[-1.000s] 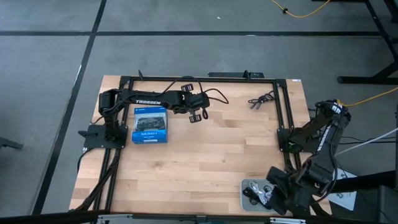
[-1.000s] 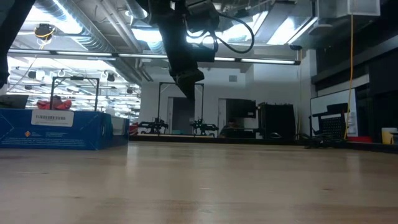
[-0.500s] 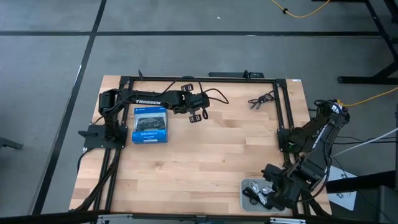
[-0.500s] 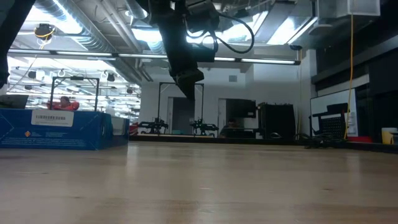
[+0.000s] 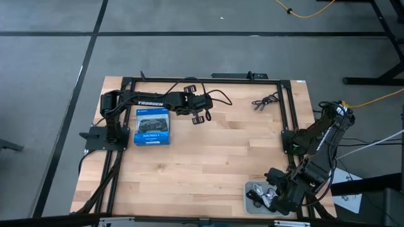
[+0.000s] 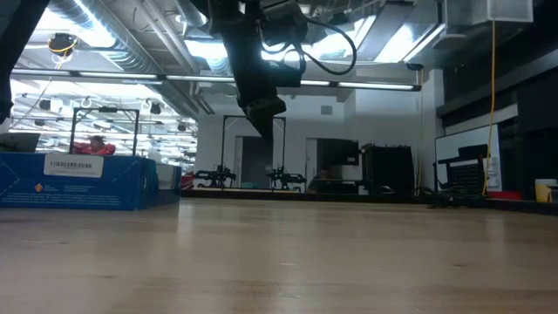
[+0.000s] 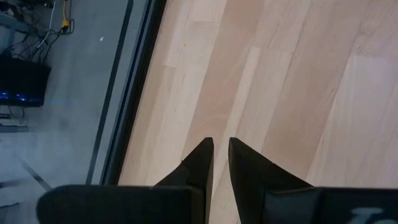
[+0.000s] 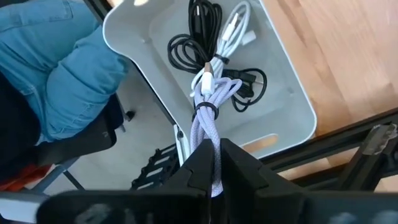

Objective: Pick and place USB-C Cables
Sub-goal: Put the purple charge cable into the white bin

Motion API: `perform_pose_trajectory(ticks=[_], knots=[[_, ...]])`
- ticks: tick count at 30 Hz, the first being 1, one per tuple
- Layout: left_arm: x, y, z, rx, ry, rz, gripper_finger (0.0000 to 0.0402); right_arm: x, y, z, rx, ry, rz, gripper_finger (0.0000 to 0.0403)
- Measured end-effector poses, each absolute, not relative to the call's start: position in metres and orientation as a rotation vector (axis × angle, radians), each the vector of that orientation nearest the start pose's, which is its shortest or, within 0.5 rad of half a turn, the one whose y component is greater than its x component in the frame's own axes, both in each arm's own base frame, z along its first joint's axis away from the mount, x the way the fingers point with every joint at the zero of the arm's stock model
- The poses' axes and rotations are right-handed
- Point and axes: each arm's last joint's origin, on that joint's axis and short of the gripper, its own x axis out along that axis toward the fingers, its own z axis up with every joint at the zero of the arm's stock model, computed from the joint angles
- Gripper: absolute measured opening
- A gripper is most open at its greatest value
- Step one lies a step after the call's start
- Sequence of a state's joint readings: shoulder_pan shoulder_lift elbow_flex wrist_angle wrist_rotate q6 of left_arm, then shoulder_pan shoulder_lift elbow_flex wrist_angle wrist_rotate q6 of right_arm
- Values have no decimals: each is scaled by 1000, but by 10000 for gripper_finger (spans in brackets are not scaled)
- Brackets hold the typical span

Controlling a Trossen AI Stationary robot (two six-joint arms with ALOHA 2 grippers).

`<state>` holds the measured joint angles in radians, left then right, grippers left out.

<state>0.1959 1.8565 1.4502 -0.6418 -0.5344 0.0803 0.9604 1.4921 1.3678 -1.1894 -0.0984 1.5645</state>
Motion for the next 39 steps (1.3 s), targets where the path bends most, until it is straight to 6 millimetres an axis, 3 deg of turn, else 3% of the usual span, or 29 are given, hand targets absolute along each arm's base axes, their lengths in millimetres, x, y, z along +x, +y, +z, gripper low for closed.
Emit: perform_pose_trajectory(ticks=[39], knots=[[380, 87, 235, 255, 1080, 609, 43, 160, 225, 303, 635, 1406, -241, 36]])
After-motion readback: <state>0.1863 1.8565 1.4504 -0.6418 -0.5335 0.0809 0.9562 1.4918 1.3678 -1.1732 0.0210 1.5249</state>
